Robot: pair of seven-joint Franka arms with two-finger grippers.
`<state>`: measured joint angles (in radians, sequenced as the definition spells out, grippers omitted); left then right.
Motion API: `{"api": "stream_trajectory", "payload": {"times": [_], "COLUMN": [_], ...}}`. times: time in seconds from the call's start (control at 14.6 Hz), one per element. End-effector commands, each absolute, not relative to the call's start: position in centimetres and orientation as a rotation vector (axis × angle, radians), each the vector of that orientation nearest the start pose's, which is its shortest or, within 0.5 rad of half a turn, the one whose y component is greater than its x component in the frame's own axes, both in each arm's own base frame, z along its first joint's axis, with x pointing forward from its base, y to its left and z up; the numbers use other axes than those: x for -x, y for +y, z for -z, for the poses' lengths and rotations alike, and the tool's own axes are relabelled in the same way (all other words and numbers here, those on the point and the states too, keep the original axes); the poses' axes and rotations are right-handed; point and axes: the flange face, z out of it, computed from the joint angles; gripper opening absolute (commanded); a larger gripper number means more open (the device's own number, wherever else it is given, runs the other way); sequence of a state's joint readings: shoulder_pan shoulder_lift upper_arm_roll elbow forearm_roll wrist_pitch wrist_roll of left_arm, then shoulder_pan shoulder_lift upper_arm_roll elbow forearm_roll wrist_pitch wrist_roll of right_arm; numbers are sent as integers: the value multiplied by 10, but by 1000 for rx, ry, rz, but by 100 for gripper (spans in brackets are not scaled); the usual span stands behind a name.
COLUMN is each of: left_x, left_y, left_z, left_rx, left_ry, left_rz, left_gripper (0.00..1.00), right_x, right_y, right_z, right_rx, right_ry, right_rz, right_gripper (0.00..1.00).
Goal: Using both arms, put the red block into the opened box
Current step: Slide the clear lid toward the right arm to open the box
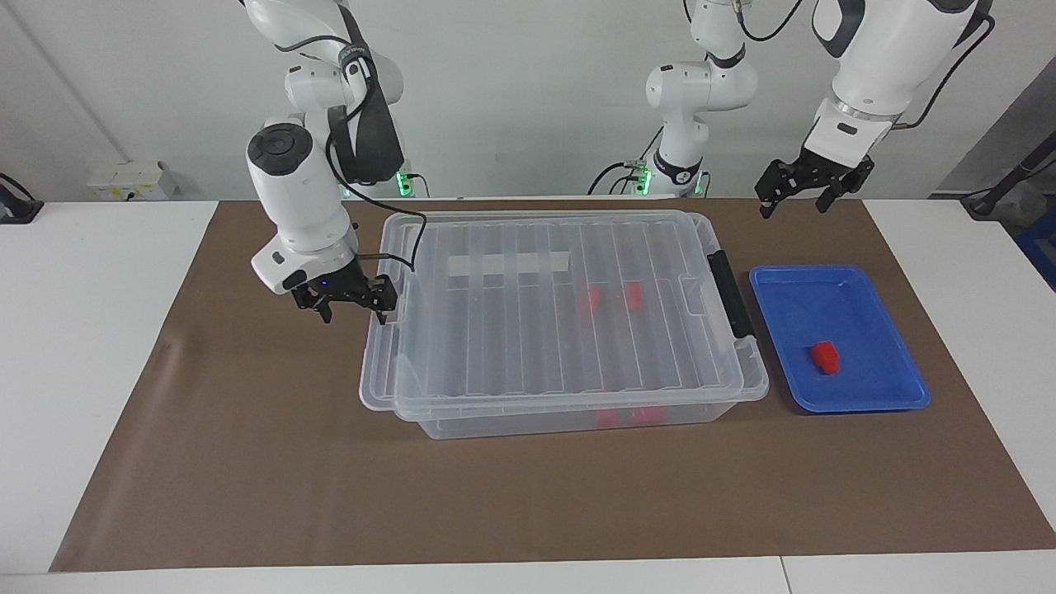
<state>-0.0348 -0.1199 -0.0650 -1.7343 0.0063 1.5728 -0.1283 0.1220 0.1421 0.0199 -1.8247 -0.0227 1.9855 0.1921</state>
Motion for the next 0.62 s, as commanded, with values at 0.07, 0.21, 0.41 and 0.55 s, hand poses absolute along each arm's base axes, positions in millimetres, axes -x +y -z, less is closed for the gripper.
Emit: {"api": "stream_trajectory", "payload": {"times": [0.07, 0.21, 0.41, 0.55], "left_x": [-508, -508, -508, -508], "left_y": [-51, -51, -51, -51], "left_z": [-613, -613, -613, -613], "left_rx": [3126, 3126, 3126, 3126], "left_ry": [-59, -54, -56, -56], "left_rz": [-73, -78, -75, -75], "left_gripper": [100, 100, 100, 100], "right_x": [-588, -589, -588, -586], "right_y": [32, 5, -24, -31], "right_z": [-459, -461, -465, -466], "right_rx": [3147, 3147, 3147, 3148], "right_ry": [-3, 9, 55, 72], "right_rz": [10, 17, 26, 24], "right_gripper": [96, 96, 97, 98]}}
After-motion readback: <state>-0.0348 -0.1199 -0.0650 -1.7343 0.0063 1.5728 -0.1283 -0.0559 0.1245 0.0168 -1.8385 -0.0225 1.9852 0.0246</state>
